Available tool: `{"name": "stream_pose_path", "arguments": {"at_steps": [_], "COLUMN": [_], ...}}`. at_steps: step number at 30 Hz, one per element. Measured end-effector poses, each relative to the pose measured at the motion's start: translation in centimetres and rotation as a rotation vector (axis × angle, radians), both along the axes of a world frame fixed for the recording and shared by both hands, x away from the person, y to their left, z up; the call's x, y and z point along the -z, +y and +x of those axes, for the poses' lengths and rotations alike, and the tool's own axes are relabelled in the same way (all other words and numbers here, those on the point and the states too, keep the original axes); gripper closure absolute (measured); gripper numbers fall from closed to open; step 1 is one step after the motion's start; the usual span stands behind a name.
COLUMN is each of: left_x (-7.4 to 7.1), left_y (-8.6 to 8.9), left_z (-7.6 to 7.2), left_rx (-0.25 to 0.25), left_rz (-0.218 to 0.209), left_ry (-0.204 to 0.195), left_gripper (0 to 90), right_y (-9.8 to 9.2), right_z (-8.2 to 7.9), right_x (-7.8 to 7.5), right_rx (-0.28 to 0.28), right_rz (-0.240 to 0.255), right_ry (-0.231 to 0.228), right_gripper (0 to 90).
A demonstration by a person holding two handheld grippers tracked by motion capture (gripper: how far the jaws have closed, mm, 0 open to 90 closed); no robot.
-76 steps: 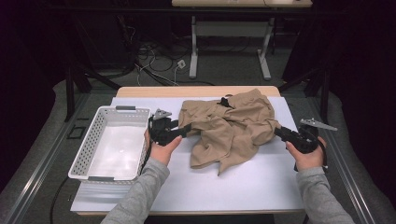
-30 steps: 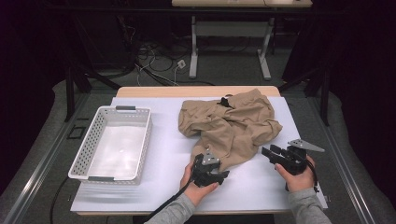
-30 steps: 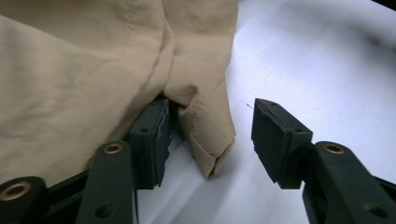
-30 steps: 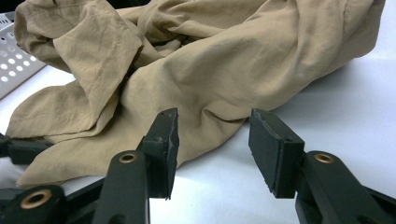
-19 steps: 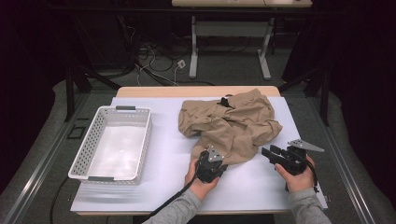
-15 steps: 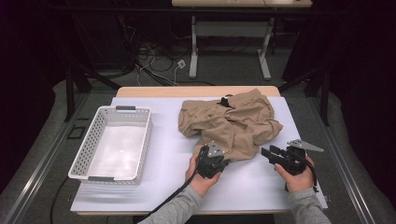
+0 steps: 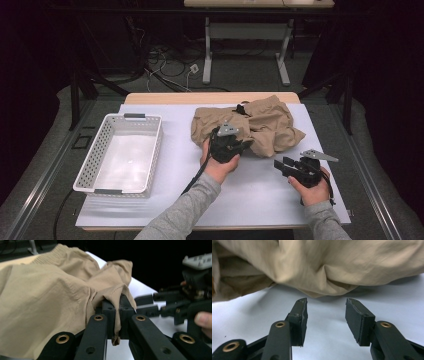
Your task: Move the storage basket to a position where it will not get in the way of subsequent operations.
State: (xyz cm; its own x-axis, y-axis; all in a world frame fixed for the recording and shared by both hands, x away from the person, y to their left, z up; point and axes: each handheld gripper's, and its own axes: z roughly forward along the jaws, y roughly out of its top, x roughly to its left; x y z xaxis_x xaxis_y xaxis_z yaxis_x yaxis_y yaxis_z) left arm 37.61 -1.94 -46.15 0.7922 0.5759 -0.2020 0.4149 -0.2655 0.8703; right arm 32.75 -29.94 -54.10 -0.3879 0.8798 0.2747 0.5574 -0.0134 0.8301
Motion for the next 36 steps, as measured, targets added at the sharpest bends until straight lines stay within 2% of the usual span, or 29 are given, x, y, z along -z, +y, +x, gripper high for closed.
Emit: {"name": "stream_pose_path", "arguments": {"at_steps": [4, 6, 9, 12, 13, 14, 16, 20, 23, 25, 26, 29, 30, 36], "left_x": [-0.1, -0.1, -0.1, 0.0, 0.0, 0.0, 0.1, 0.2, 0.4, 0.5, 0.5, 0.7, 0.7, 0.8], "left_y": [0.3, 0.5, 0.9, 1.1, 1.1, 1.2, 1.2, 1.3, 1.5, 1.7, 1.8, 1.9, 1.9, 1.4], "left_z": [0.6, 1.0, 1.5, 1.7, 1.7, 1.8, 1.8, 1.8, 1.8, 1.8, 1.8, 1.6, 1.5, 0.6], "left_rx": [-0.024, -0.039, -0.053, -0.062, -0.061, -0.061, -0.059, -0.058, -0.055, -0.057, -0.059, -0.051, -0.047, 0.000], "left_rz": [-0.012, -0.022, -0.019, -0.018, -0.018, -0.016, -0.014, -0.011, -0.008, -0.009, -0.008, -0.003, -0.003, 0.018], "left_ry": [0.007, 0.010, 0.008, 0.017, 0.015, 0.013, 0.013, 0.018, 0.020, 0.023, 0.025, 0.030, 0.027, 0.031], "left_gripper": [87.7, 87.6, 87.7, 87.6, 87.7, 87.7, 87.6, 87.7, 87.6, 87.7, 87.6, 87.6, 87.7, 87.6], "right_y": [1.1, 1.9, 2.7, 3.0, 3.2, 3.2, 3.3, 3.1, 2.6, 2.0, 1.5, 0.2, -0.4, -3.5], "right_z": [0.6, 1.1, 1.7, 2.0, 2.2, 2.4, 3.0, 3.5, 3.6, 3.6, 3.5, 3.3, 3.2, 2.1], "right_x": [0.4, 0.7, 0.7, 0.8, 0.8, 0.8, 1.1, 1.2, 0.9, 0.5, 0.2, -0.8, -1.4, -4.0], "right_rx": [-0.024, -0.040, -0.054, -0.037, -0.025, -0.024, -0.018, -0.048, -0.056, -0.066, -0.069, -0.072, -0.075, -0.069], "right_rz": [-0.031, -0.071, -0.096, -0.144, -0.146, -0.172, -0.193, -0.162, -0.121, -0.078, -0.027, -0.003, 0.013, 0.032], "right_ry": [0.003, 0.000, -0.011, -0.052, -0.055, -0.068, -0.077, -0.024, 0.004, 0.015, 0.039, 0.064, 0.063, 0.057], "right_gripper": [51.4, 50.3, 47.8, 44.2, 42.9, 42.5, 46.9, 77.8, 89.6, 90.0, 90.0, 90.0, 90.0, 90.0]}}
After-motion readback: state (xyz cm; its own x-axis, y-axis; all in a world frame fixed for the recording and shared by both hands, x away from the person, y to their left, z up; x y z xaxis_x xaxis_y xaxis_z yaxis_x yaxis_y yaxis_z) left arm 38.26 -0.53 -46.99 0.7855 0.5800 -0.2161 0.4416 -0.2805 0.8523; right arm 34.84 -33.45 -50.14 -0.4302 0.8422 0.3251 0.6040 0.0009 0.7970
